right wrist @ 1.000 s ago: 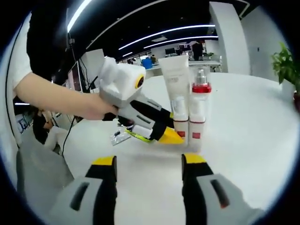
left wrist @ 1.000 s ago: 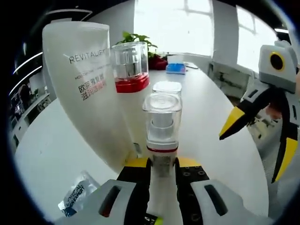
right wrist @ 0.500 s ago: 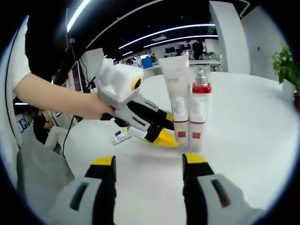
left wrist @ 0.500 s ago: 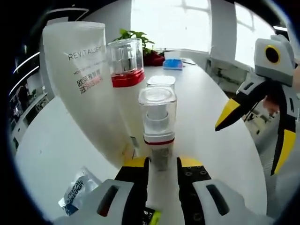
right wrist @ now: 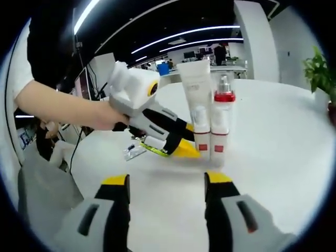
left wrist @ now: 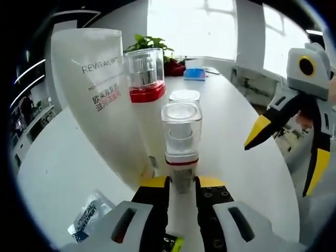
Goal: Arrange the skincare products in the storage area until every visible bottle or jar stands upright without overlapping.
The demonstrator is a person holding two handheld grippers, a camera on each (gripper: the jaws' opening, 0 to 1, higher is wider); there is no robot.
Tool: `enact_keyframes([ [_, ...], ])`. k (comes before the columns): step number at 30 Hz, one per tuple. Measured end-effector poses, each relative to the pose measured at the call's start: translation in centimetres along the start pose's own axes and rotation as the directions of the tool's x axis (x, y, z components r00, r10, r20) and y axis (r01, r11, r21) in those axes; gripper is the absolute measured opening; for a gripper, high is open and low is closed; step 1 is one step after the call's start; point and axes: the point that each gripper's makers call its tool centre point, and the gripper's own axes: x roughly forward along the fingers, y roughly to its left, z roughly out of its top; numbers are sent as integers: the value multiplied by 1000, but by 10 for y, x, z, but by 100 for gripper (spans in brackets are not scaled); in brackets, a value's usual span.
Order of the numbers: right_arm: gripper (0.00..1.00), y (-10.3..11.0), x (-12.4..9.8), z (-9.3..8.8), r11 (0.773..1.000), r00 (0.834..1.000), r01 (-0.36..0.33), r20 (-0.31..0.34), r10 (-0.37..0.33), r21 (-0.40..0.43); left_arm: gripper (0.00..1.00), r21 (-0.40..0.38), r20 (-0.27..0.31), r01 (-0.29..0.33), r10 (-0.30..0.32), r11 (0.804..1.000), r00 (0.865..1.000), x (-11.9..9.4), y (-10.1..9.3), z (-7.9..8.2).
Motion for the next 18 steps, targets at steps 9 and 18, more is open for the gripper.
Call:
enact_keyframes([
  [9,57,0,0,-2,1000,1000,-1,-6,1,0,16,26,-3,37,-37,999,999,0,0,-3],
  [18,58,1,1,-3,1000,1000,-1,-14,1,-1,17,27,-16,47,-47,999,999,0,1,-6],
])
